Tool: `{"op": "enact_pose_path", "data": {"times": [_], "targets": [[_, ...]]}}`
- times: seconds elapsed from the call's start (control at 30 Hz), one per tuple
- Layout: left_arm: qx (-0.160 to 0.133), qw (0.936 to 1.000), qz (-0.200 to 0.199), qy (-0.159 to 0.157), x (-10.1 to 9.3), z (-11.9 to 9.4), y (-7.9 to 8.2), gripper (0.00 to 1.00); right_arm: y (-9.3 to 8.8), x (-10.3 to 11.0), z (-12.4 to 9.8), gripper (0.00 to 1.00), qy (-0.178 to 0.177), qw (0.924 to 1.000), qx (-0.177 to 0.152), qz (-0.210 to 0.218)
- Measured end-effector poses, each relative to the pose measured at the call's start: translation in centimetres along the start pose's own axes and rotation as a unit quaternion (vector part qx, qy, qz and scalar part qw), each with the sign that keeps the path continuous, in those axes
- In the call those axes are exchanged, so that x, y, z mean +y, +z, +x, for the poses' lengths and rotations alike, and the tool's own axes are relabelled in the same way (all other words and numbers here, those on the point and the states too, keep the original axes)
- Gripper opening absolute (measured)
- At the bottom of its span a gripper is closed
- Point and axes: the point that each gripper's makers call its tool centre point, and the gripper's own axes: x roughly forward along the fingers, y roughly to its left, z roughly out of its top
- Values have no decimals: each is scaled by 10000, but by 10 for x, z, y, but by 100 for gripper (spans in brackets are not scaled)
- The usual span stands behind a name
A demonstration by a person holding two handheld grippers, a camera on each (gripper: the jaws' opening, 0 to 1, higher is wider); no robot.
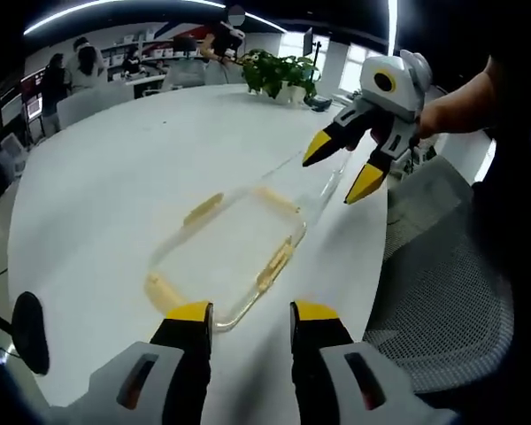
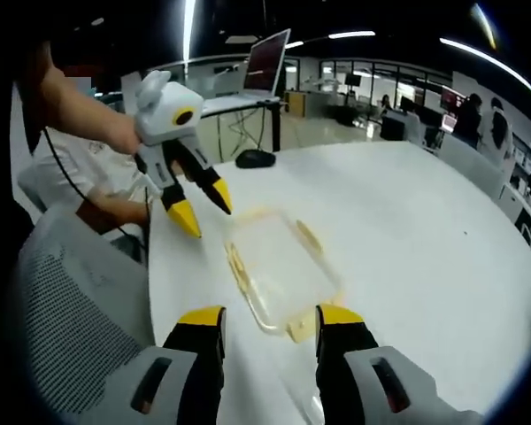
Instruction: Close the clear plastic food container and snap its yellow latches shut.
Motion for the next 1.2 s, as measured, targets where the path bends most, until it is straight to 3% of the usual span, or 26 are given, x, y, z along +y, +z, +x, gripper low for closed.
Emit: {"op": "enact_pose_path", "data": {"times": [0.33,0.53,0.9,1.2], "targets": [[195,9987,462,14,14,2,2,37,-5,-7,6,41,92,9995,254,-156],[318,9981,521,11,22,1,3,35,-9,-10,10,42,140,9988,422,-200],[798,9902,1140,-120,38,2,-8,38,-10,-19,24,44,208,9963,742,-378],[1000,9860,1329,-138,52,5,-9,39,-18,-28,28,44,199,9927,1040,-573]]}}
